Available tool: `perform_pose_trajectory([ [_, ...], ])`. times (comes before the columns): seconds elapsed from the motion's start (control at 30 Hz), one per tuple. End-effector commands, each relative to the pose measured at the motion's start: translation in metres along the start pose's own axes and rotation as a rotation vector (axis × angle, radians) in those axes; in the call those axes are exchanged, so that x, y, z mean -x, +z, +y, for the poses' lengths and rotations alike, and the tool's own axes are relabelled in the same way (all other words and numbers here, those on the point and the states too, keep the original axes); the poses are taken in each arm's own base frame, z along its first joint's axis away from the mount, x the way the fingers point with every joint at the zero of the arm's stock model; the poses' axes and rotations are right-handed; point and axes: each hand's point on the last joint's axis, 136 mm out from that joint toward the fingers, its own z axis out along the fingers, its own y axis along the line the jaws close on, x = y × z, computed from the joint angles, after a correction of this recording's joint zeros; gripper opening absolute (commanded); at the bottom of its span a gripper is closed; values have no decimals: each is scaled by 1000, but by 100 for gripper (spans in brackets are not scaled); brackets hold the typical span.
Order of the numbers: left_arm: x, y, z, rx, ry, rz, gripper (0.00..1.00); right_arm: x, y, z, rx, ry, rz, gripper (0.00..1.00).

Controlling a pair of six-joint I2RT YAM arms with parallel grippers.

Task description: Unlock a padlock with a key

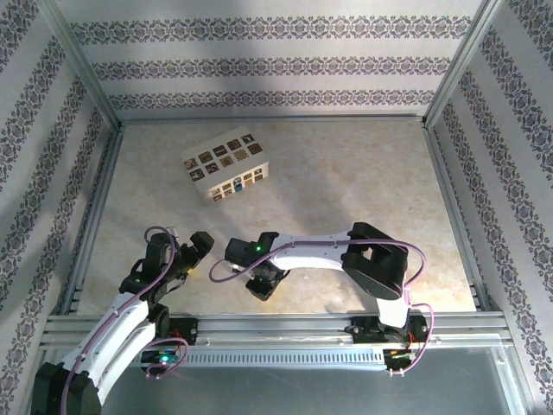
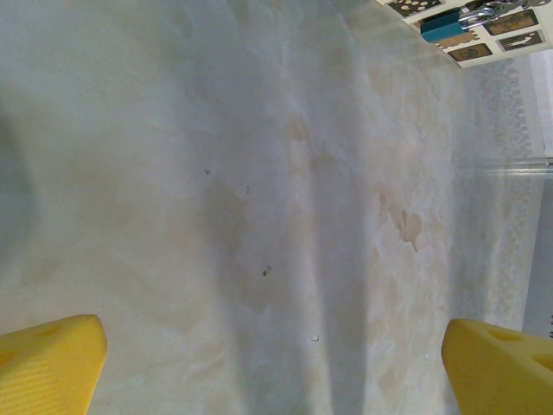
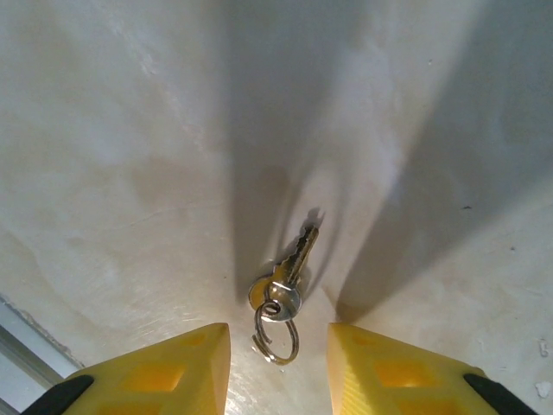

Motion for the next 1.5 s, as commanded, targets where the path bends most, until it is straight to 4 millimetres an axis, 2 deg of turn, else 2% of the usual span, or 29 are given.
perform_pose_trajectory([
  [0.0,1,-3,-2,12,8,-5,99,7,0,-4,-25,8,-9,31],
  [0.43,3,-3,-3,12,11,-12,99,17,7,-1,23,64,-52,18],
  [0.67,2,-3,-3,11,17,-9,99,19,-1,-4,58,100,-94,0],
  [0.73,2,-4,-4,10,20,-9,99,18,-6,-9,54,116,-113,0],
  [0.9,4,-5,-13,-22,13,-7,99,20,-29,-26,27,145,-207,0],
  [1.0,6,-7,-28,-78,2,-2,99,23,-42,-39,6,159,-274,0],
  [1.2,9,-15,-64,-193,-20,27,99,34,-80,-65,-12,208,-459,0],
  [1.47,16,-15,-121,-391,-204,116,100,49,-145,-92,-60,255,-771,0],
])
